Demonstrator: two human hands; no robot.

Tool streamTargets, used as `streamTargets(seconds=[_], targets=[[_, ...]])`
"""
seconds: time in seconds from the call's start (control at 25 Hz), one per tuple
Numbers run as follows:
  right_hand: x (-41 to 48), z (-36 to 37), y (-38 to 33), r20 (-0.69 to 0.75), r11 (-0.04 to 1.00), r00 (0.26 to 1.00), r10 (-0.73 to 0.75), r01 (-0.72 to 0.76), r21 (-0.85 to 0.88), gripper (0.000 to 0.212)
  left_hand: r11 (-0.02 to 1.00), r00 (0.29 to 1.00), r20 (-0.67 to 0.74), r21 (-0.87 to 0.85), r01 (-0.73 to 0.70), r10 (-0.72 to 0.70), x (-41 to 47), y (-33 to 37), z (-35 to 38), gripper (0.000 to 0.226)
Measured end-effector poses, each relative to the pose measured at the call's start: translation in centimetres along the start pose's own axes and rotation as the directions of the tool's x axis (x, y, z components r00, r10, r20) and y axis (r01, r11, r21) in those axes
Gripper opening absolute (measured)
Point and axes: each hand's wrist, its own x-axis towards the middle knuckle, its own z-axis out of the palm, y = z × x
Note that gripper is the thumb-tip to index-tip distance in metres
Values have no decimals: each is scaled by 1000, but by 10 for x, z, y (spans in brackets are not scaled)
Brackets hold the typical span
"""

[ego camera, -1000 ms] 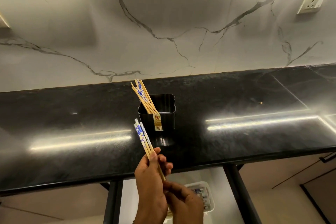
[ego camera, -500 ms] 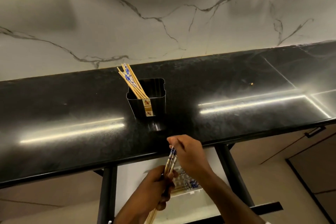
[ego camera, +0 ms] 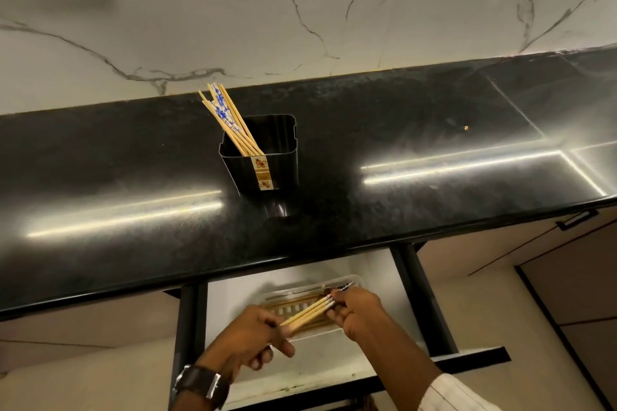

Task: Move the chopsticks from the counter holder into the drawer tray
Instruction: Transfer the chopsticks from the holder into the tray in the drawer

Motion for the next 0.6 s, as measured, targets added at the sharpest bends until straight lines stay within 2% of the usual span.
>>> streamTargets(seconds=[0.08, 0.12, 0.2, 0.24, 0.32, 0.44, 0.6], targets=[[16, 3, -1, -40, 998, 997, 61, -60, 19, 37, 972, 971, -236, -219, -80, 26, 9, -11, -6, 11], [24, 4, 1, -40, 995, 995, 95, -93, 43, 38, 915, 932, -362, -381, -129, -20, 16, -15, -4, 11], [40, 5, 6, -38, 985, 989, 144, -139, 99, 40, 703, 865, -465, -679, -212, -188, 35, -20, 8, 15], [48, 3, 8, -44, 981, 987, 156, -150, 127, 41, 590, 856, -445, -776, -222, -264, 42, -20, 16, 17], [62, 1, 11, -86, 987, 988, 132, -122, 106, 37, 462, 862, -365, -869, -180, -351, 54, -21, 28, 18], [80, -2, 14, -217, 996, 973, 79, -83, -10, 31, 371, 876, -256, -924, -97, -408, 62, -22, 32, 21], [90, -1, 18, -277, 991, 961, 5, -43, -129, 20, 271, 888, -214, -957, -107, -407, 66, -14, 28, 35]])
